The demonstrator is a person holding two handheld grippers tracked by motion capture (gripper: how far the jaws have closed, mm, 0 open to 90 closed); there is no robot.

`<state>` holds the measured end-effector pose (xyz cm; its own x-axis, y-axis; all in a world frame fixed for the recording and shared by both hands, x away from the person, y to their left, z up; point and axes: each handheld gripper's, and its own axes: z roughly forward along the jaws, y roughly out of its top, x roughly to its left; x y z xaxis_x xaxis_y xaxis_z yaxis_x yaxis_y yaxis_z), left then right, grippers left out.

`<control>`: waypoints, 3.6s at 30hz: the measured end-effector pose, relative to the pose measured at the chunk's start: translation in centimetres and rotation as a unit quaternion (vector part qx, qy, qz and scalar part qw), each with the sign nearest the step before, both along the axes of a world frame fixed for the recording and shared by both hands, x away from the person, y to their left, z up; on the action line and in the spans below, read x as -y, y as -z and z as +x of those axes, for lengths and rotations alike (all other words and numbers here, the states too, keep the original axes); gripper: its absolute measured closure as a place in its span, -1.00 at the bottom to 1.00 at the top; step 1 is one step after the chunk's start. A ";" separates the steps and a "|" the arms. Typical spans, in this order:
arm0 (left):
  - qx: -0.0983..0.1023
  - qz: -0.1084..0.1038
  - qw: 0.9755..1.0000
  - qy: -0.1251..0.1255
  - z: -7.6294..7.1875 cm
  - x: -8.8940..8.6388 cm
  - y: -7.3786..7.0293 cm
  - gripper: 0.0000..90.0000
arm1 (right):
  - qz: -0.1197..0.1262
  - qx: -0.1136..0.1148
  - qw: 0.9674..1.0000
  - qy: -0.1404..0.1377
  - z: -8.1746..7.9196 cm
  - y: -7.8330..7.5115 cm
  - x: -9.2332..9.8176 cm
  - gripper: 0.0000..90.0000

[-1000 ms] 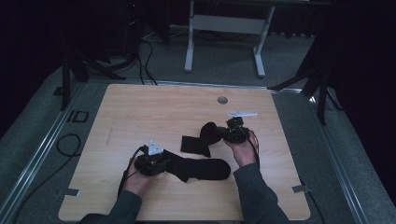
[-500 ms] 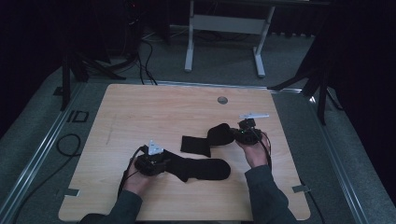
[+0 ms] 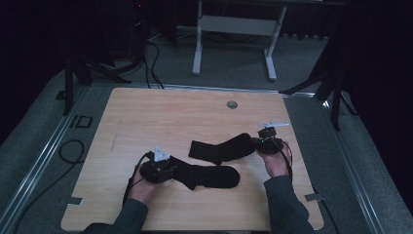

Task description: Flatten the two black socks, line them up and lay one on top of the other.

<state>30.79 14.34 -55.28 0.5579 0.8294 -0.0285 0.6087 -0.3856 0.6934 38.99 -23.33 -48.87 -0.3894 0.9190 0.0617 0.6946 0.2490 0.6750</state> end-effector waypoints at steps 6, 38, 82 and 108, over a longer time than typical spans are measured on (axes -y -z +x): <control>-0.001 -0.001 1.000 -0.006 0.1 -0.2 0.0 0.34 | -0.008 0.007 1.000 0.010 0.1 0.0 0.7 0.56; 0.009 -0.025 1.000 -0.005 0.0 -0.5 -0.5 0.27 | -0.085 -0.021 0.972 -0.217 2.3 4.0 -12.4 0.02; 0.010 -0.032 0.999 -0.021 0.3 -1.7 -0.7 0.26 | -0.033 -0.062 0.980 -0.187 3.1 4.8 -13.2 0.85; 0.007 -0.025 0.999 -0.020 0.3 -1.4 -0.5 0.28 | 0.007 0.032 0.974 -0.222 -1.8 -3.8 -8.9 0.84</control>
<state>31.08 15.70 -54.76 0.5254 0.8485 -0.0632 0.6129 -0.3258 0.7199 37.16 -14.43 -45.07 -0.7523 0.6579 0.0354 0.4769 0.5066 0.7182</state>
